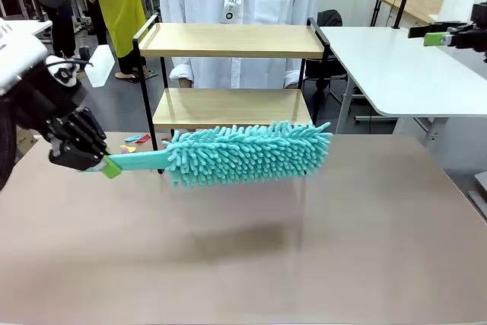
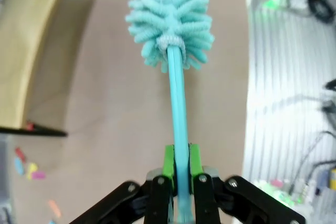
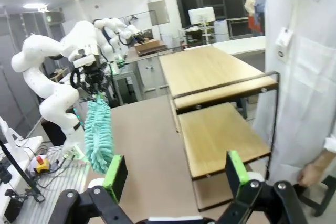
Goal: Clean the shelf.
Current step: Hand the Duster back to the human.
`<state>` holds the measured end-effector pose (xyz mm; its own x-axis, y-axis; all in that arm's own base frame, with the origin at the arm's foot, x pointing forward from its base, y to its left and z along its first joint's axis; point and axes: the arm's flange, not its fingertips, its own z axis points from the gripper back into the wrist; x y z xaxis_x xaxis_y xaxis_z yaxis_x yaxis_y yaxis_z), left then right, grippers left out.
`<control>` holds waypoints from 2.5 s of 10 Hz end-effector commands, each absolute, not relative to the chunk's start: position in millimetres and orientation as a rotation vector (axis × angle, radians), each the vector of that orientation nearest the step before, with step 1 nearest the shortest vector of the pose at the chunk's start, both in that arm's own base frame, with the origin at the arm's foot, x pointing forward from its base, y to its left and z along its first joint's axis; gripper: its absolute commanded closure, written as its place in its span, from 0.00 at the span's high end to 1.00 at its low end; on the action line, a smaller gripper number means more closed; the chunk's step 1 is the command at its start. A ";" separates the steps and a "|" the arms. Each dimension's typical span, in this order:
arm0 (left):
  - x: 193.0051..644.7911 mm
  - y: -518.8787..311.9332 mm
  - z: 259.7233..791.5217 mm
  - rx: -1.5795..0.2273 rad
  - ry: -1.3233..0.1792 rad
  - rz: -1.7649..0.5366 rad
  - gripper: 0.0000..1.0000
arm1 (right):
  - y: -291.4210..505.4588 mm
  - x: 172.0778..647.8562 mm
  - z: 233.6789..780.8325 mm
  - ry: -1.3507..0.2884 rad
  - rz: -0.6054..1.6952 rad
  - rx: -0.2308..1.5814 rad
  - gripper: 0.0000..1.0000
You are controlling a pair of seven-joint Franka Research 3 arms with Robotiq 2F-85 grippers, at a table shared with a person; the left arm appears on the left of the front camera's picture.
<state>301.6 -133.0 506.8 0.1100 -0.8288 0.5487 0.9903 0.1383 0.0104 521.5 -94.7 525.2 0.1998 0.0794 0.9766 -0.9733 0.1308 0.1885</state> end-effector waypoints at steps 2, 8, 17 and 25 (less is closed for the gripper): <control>310.8 -135.1 474.8 -0.481 -0.615 -1.440 0.13 | -66.1 510.6 519.2 -0.997 1.015 1.172 1.00; 321.1 -138.8 491.7 -0.451 -0.596 -1.431 0.13 | -71.1 513.9 514.0 -1.022 1.027 1.187 1.00; 321.1 -138.8 491.7 -0.451 -0.596 -1.431 0.13 | 13.3 422.0 455.6 -0.870 1.275 0.944 1.00; 321.1 -138.8 491.7 -0.451 -0.596 -1.431 0.13 | 58.5 412.1 426.3 -1.020 1.213 1.060 1.00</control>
